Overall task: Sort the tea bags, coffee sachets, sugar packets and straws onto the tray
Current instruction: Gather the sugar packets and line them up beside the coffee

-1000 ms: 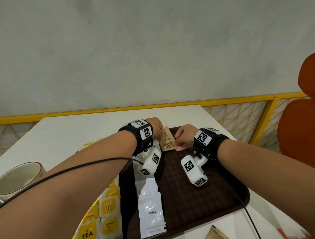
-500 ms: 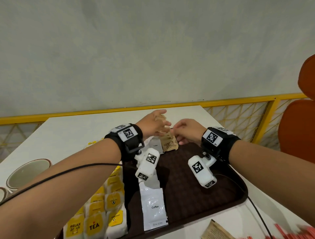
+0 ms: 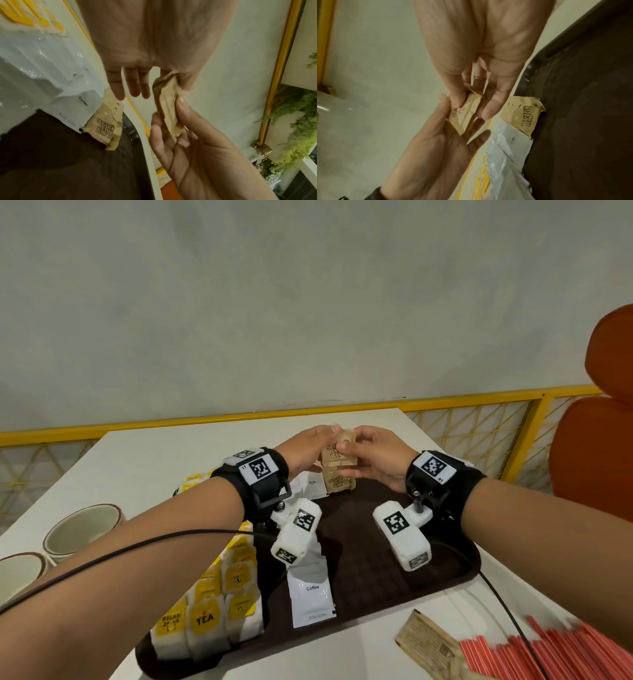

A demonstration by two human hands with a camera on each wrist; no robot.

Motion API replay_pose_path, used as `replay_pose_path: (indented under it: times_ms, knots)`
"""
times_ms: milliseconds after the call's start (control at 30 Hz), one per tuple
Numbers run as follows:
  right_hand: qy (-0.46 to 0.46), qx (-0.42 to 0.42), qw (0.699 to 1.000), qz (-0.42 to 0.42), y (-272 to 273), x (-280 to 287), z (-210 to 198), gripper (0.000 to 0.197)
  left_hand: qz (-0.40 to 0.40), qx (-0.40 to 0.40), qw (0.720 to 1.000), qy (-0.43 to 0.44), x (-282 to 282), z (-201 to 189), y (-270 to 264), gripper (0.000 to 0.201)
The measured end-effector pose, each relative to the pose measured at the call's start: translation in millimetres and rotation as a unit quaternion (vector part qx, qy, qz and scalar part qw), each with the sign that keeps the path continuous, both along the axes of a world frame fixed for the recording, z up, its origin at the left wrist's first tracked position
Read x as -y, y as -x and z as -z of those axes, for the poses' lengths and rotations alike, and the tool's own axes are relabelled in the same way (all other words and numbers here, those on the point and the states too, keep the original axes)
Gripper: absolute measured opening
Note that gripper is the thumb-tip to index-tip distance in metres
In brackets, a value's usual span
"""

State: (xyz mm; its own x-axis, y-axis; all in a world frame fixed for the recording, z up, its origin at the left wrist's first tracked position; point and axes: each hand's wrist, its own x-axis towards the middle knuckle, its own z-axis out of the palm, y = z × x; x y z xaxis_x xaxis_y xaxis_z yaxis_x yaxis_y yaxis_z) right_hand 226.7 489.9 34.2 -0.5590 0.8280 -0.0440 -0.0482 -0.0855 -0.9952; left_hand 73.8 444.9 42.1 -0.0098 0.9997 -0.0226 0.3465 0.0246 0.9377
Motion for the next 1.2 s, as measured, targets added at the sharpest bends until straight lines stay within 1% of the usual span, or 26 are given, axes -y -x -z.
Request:
replay_pose_path:
  times_ms: [67, 100, 167, 233, 300, 400, 533, 600, 700, 767, 867, 933, 1000, 1067, 1100, 1167, 1200]
  knots:
    - [0.013, 0.046, 0.998, 0.028, -5.1, -5.3, 4.6, 0.013, -0.029, -0.045, 0.998, -0.019, -1.4, -1.3, 4.6, 0.017]
    - [0.014, 0.074, 0.997, 0.036, -7.8, -7.5, 8.0, 0.015, -0.039, -0.059, 0.997, -0.021, -3.3, -1.3, 7.2, 0.013]
    - [-0.006, 0.147, 0.988, 0.045, -10.7, -12.0, 17.3, 0.016, -0.038, -0.097, 0.995, -0.002, -8.2, 0.2, 10.5, 0.010]
    - [-0.044, 0.213, 0.975, 0.051, -10.7, -18.2, 28.1, 0.010, -0.023, -0.164, 0.986, 0.023, -13.1, 1.7, 10.2, 0.006]
    - [-0.066, 0.250, 0.965, 0.046, -8.9, -24.9, 36.9, 0.011, -0.009, -0.238, 0.970, 0.045, -19.0, 3.8, 8.4, 0.005]
    - [-0.086, 0.304, 0.948, 0.037, -5.8, -31.5, 43.9, 0.018, -0.010, -0.310, 0.948, 0.071, -28.9, 8.2, 5.6, 0.011]
    - [-0.093, 0.328, 0.939, 0.032, -2.4, -36.5, 49.1, 0.022, -0.011, -0.376, 0.923, 0.081, -40.9, 14.8, 4.5, 0.011]
    - [-0.093, 0.336, 0.937, 0.035, -2.4, -37.6, 50.8, 0.019, -0.017, -0.385, 0.919, 0.082, -44.5, 17.7, 4.0, 0.011]
    - [-0.085, 0.330, 0.939, 0.044, -6.0, -37.3, 50.5, 0.021, -0.026, -0.394, 0.915, 0.078, -48.1, 21.0, 1.7, 0.016]
    - [-0.071, 0.322, 0.943, 0.045, -8.7, -36.6, 48.8, 0.022, -0.034, -0.394, 0.915, 0.078, -48.8, 22.8, 0.3, 0.017]
    - [-0.050, 0.320, 0.945, 0.034, -10.9, -36.0, 46.0, 0.031, -0.046, -0.391, 0.916, 0.080, -46.1, 21.8, -2.0, 0.017]
    - [-0.043, 0.322, 0.946, 0.023, -12.0, -35.1, 44.8, 0.033, -0.064, -0.370, 0.924, 0.069, -41.8, 17.2, -2.0, 0.016]
    - [-0.045, 0.322, 0.945, 0.017, -13.0, -33.1, 43.8, 0.029, -0.086, -0.333, 0.938, 0.043, -33.8, 10.4, -1.4, 0.017]
    - [-0.048, 0.321, 0.946, 0.018, -14.0, -30.6, 42.2, 0.026, -0.104, -0.268, 0.958, 0.028, -23.5, 3.7, -2.1, 0.023]
    - [-0.047, 0.320, 0.946, 0.018, -14.0, -29.8, 41.9, 0.025, -0.107, -0.219, 0.969, 0.034, -17.8, 1.0, -3.5, 0.025]
    - [-0.046, 0.319, 0.946, 0.020, -13.9, -28.0, 42.3, 0.026, -0.111, -0.105, 0.986, 0.068, -4.9, -3.4, -9.3, 0.026]
    - [-0.047, 0.320, 0.946, 0.023, -14.2, -27.1, 42.6, 0.026, -0.119, -0.066, 0.987, 0.084, 1.0, -4.2, -12.2, 0.025]
